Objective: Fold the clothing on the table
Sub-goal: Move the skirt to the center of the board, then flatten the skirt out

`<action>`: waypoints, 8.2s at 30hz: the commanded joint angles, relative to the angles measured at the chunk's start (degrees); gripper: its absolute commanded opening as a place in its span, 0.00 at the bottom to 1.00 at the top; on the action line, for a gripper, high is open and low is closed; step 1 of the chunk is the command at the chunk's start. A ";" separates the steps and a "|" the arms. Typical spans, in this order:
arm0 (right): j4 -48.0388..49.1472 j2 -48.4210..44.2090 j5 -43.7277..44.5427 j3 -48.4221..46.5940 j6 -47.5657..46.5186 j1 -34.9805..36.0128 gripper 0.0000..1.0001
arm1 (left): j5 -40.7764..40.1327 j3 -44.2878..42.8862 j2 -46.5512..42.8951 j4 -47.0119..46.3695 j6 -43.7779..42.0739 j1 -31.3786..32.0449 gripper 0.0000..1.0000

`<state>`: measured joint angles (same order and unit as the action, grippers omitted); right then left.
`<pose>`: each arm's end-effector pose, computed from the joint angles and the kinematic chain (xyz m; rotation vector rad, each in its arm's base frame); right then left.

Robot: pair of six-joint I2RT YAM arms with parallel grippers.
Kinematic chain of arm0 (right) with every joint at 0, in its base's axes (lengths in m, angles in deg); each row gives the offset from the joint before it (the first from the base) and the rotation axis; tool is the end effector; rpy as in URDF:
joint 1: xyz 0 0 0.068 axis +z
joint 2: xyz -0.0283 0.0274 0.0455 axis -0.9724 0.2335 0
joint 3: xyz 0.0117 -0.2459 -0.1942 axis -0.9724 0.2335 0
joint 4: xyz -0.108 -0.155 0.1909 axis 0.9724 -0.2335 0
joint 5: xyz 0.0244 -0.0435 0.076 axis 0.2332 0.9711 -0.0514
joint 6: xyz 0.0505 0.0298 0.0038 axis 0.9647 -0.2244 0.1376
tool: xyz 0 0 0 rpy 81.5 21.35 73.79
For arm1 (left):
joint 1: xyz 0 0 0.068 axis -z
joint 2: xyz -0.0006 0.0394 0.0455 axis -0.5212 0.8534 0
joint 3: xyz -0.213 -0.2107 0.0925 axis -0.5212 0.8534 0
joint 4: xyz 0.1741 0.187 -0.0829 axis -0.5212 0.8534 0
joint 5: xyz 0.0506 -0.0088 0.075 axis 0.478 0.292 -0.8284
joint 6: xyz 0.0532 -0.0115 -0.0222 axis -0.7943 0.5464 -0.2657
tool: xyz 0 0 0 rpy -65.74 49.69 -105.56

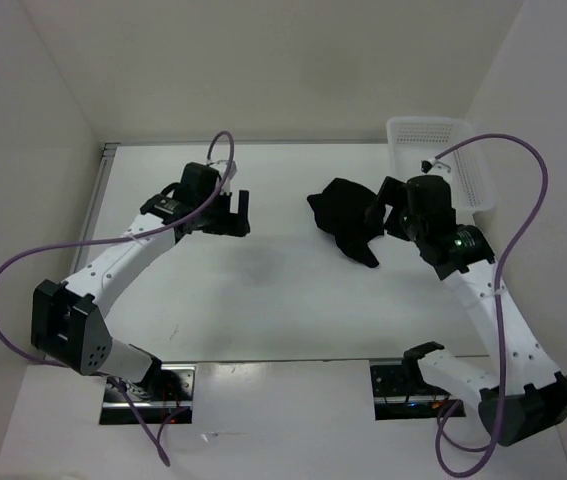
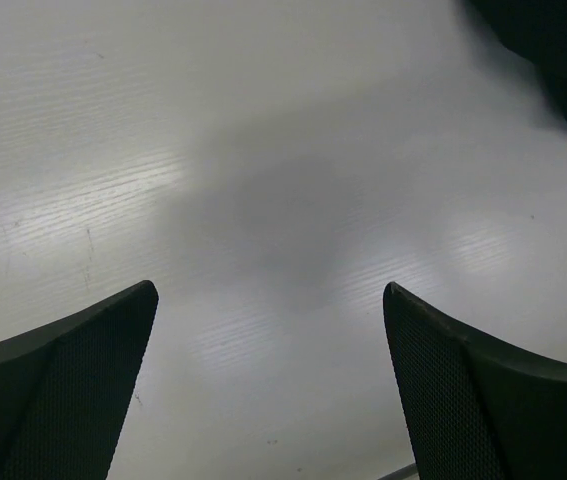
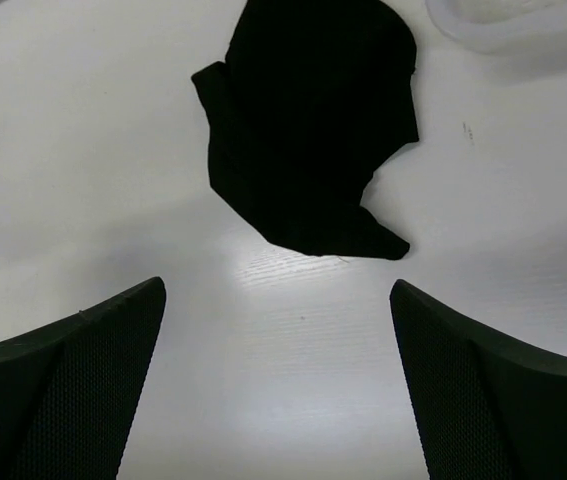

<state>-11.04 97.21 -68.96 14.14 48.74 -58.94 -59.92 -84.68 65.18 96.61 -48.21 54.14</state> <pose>0.1869 0.0491 0.3999 0.3668 2.1468 0.2258 0.3006 -0.1272 0.3414 0.0663 2.3571 -0.4091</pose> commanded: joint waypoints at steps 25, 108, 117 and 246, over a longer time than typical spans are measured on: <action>7.87 37.46 0.32 0.72 -3.42 -0.16 0.79 | 3.86 6.23 -5.97 -7.01 3.72 4.35 0.90; -5.23 37.57 11.14 -30.76 -2.47 0.54 0.61 | 10.64 22.31 16.36 -51.48 44.23 18.05 0.87; -3.12 27.99 8.58 -24.51 -2.47 -0.69 0.61 | 2.73 22.13 21.45 -54.82 53.36 22.27 0.58; -4.96 12.07 -34.31 -19.76 -8.35 2.39 0.00 | 7.64 53.59 -64.22 -34.86 53.54 3.21 0.83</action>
<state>-17.89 107.85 -100.36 -2.78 40.59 -56.40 -50.91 -32.60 6.10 69.64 -1.96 57.74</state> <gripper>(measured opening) 0.008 0.841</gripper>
